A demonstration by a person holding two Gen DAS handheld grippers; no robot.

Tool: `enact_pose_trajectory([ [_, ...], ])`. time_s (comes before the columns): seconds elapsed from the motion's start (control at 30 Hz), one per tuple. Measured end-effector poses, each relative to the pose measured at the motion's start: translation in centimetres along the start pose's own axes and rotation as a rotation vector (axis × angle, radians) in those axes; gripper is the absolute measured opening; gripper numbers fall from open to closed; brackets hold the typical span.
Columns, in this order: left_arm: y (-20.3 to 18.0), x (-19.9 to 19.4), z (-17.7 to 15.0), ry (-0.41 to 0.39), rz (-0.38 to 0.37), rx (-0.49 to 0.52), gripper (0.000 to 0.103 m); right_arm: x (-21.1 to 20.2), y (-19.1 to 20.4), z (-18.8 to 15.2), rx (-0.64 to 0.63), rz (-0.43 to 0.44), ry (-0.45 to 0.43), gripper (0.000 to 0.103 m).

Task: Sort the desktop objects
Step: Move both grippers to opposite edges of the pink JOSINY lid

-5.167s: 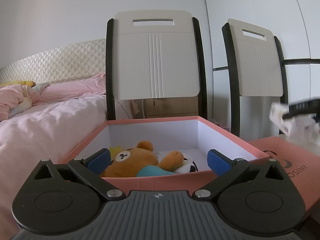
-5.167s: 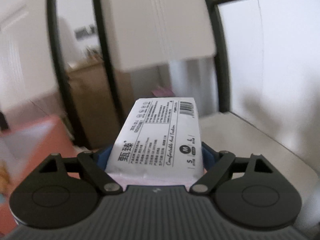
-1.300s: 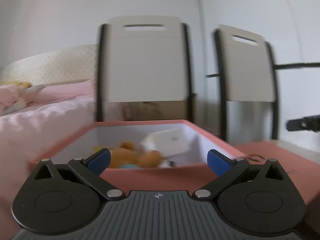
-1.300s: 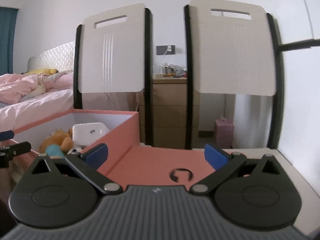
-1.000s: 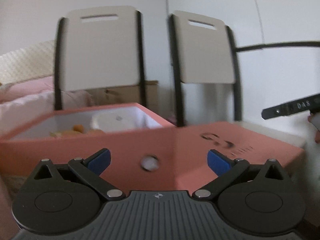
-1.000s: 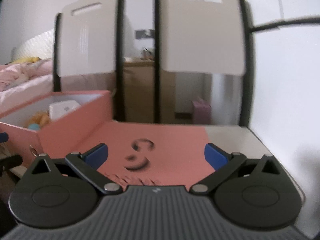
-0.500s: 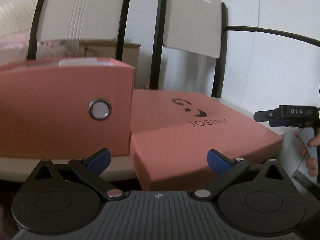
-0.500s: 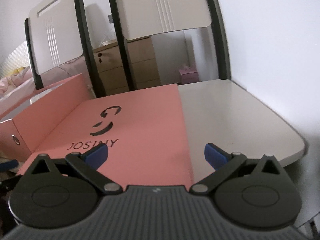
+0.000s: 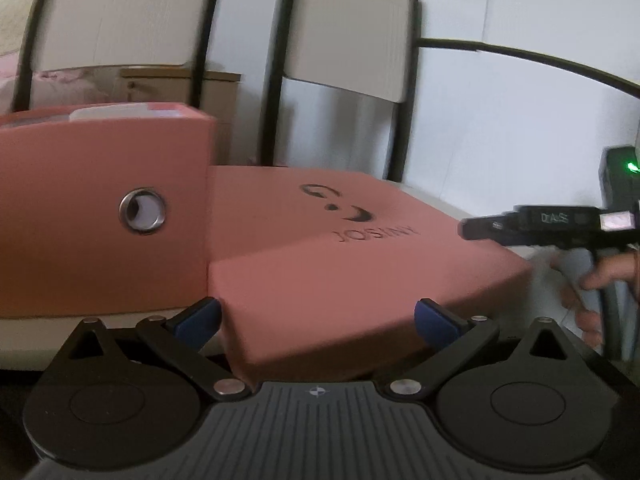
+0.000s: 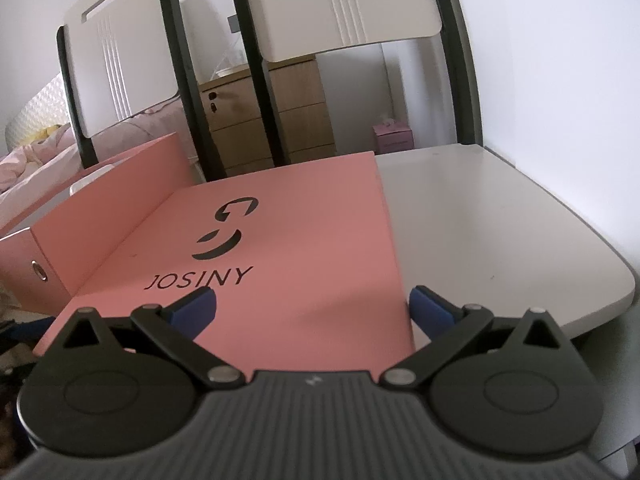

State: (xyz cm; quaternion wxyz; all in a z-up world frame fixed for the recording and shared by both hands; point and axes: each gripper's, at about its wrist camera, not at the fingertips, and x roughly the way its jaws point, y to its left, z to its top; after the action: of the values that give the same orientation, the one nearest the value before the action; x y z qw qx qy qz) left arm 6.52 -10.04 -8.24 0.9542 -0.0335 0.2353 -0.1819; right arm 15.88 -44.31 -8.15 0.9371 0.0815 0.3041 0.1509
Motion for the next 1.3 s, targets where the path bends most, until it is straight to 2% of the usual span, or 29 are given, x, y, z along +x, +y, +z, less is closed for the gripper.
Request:
enact_pose_trajectory([
  [0.37, -1.3, -0.9, -0.3, 0.01, 0.024, 0.061, 0.103, -1.6, 0.1, -0.4, -0.03, 0.021, 0.031, 0.103],
  [0.73, -1.5, -1.8, -0.2, -0.044, 0.03, -0.002, 0.103, -3.2, 0.7, -1.1, -0.09, 0.05, 0.017, 0.103],
  [1.03, -0.5, -0.2, -0.4, -0.023, 0.006, -0.022, 0.103, -2.3, 1.1, -1.3, -0.163, 0.076, -0.005, 0.103],
  [1.2, -0.4, -0.1, -0.5, -0.026, 0.015, -0.03, 0.103, -2.1, 0.7, -1.2, -0.151, 0.038, -0.012, 0.103],
  [1.3, -0.3, -0.2, -0.5, -0.027, 0.032, -0.034, 0.103, -1.6, -0.3, -1.4, -0.087, 0.017, 0.027, 0.103],
])
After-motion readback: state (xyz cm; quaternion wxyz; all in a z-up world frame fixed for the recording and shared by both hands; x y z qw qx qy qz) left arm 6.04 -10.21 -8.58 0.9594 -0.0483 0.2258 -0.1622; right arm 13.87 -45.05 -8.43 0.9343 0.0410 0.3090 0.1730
